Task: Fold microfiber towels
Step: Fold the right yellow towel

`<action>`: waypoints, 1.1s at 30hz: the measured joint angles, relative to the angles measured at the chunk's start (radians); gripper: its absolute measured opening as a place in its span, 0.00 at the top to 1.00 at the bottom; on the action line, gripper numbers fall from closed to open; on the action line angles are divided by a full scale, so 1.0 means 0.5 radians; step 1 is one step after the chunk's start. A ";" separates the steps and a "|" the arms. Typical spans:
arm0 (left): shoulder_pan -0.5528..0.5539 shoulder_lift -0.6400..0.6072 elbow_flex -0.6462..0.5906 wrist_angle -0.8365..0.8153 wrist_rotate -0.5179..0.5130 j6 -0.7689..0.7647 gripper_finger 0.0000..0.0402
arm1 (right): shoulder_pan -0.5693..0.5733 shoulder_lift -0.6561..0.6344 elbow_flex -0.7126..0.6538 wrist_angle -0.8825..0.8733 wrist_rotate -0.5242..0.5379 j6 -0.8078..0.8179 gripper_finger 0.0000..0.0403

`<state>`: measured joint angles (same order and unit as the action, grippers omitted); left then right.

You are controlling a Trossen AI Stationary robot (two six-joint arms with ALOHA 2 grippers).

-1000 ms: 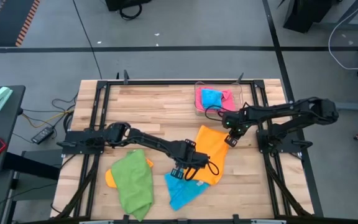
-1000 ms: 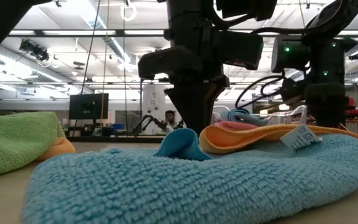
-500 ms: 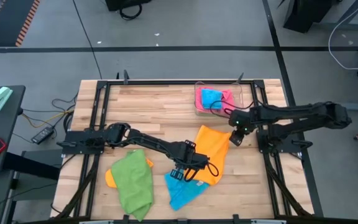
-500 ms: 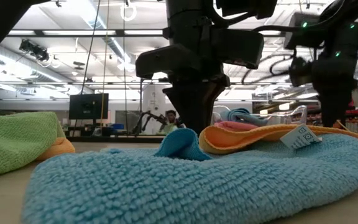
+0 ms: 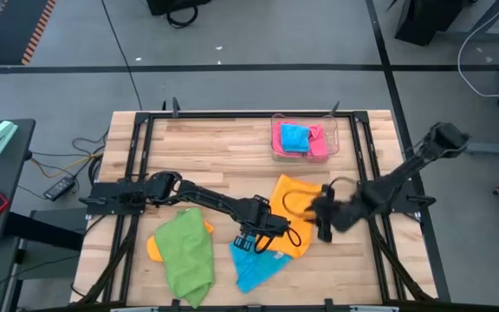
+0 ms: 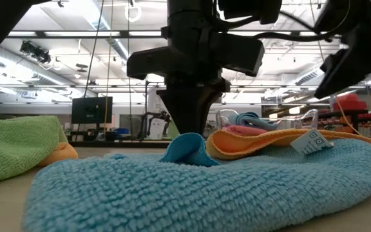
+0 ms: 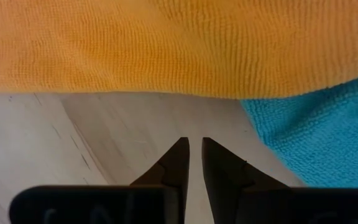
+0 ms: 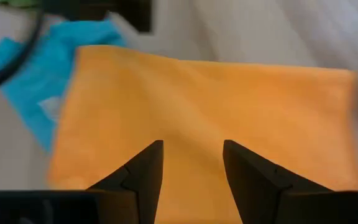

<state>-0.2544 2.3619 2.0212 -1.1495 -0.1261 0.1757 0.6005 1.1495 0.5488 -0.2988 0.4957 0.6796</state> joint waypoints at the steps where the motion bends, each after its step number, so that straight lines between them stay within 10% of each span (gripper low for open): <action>1: -0.004 0.000 0.001 0.000 -0.001 -0.009 0.86 | 0.072 0.076 0.000 0.086 0.057 0.029 0.56; 7: -0.035 0.000 0.018 0.010 -0.001 -0.015 0.85 | 0.372 0.555 0.048 0.449 0.317 0.204 0.56; 18: -0.095 0.001 0.018 -0.026 -0.001 -0.066 0.87 | 0.617 1.277 0.776 0.073 0.641 0.398 0.56; 33: -0.105 0.001 0.018 -0.108 -0.002 -0.015 0.84 | 0.740 1.796 1.320 -0.386 0.585 0.706 0.58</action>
<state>-0.3071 2.3623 2.0304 -1.2037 -0.1268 0.1684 0.9707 2.0474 1.2090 -0.4916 0.7883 1.0326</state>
